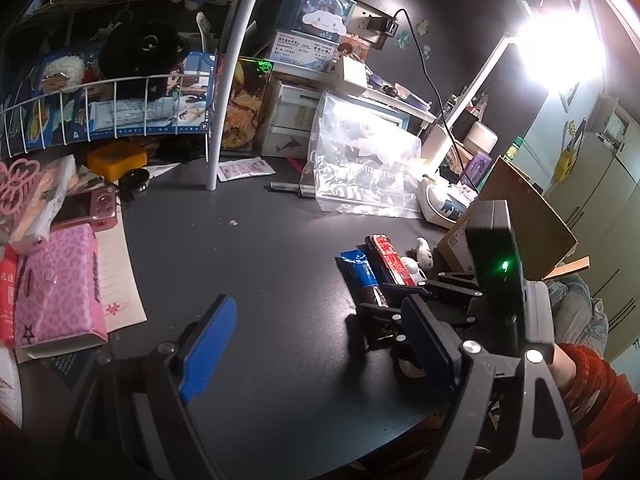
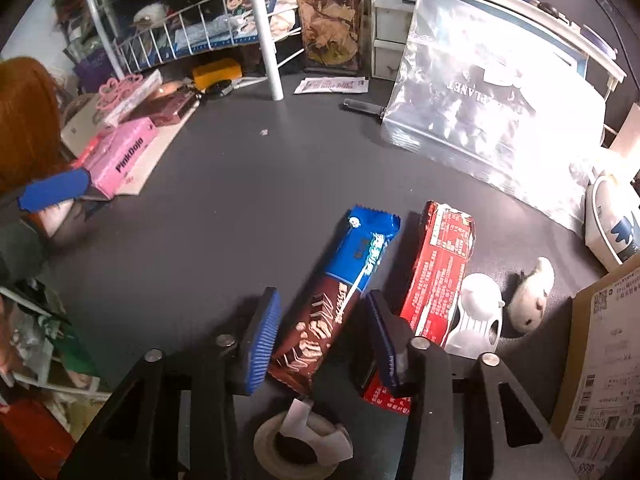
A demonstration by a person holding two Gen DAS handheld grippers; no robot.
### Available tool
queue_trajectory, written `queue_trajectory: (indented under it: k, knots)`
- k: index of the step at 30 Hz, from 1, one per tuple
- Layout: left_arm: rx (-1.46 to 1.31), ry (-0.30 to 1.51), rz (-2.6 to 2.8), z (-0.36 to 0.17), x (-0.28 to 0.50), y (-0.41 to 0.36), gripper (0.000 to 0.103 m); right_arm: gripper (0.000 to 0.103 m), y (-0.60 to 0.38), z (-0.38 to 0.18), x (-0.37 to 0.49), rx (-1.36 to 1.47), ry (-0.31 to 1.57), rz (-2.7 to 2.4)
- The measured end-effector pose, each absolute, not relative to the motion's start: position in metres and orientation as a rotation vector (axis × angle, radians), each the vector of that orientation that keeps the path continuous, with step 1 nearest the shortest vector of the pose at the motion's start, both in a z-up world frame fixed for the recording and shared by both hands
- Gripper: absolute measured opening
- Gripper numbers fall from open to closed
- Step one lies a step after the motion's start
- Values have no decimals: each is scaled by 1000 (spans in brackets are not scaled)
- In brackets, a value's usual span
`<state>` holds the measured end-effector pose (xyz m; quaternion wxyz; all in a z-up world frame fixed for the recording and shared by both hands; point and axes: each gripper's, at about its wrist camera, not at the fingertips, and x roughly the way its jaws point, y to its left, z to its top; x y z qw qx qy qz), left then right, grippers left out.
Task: Organize objects
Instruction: 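Move the left tool to the blue-wrapped snack bar and grasp it, then carry the blue snack bar into the cardboard box and release it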
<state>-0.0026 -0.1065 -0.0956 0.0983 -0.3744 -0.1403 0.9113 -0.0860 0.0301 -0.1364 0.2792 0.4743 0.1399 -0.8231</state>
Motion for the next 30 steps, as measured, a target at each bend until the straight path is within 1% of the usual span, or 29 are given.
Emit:
queue_trajectory:
  k: [1, 2, 4, 11, 17, 19, 21, 24, 28, 30]
  knots:
    - [-1108, -414, 2698, -96, -3, -106, 82, 26, 28, -137, -85, 1262, 402, -2217]
    - [-1110, -414, 2697, -96, -3, -106, 82, 24, 28, -137, -84, 1254, 420, -2224]
    - [-1114, -407, 2698, -95, -3, -105, 82, 14, 28, -137, -84, 1244, 432, -2229]
    - [-1115, -397, 2671, -91, -7, -99, 82, 14, 33, -118, -75, 1169, 365, -2191]
    - [-1024, -410, 2595, -63, -14, -84, 82, 14, 33, -65, -45, 1010, 318, -2084]
    - [-990, -398, 2588, -49, -17, -77, 72, 14, 36, -42, -35, 952, 310, -2063]
    - [-966, -380, 2574, -37, -20, -69, 65, 14, 42, -22, -28, 897, 315, -2056]
    - [-913, -365, 2547, -17, -26, -51, 63, 14, 58, 6, -21, 826, 324, -2060]
    - [-867, -351, 2504, 3, -39, -26, 48, 14, 85, 28, -21, 779, 324, -2081]
    - [-858, -317, 2489, 12, -48, -8, 43, 14, 104, 37, -25, 761, 325, -2104]
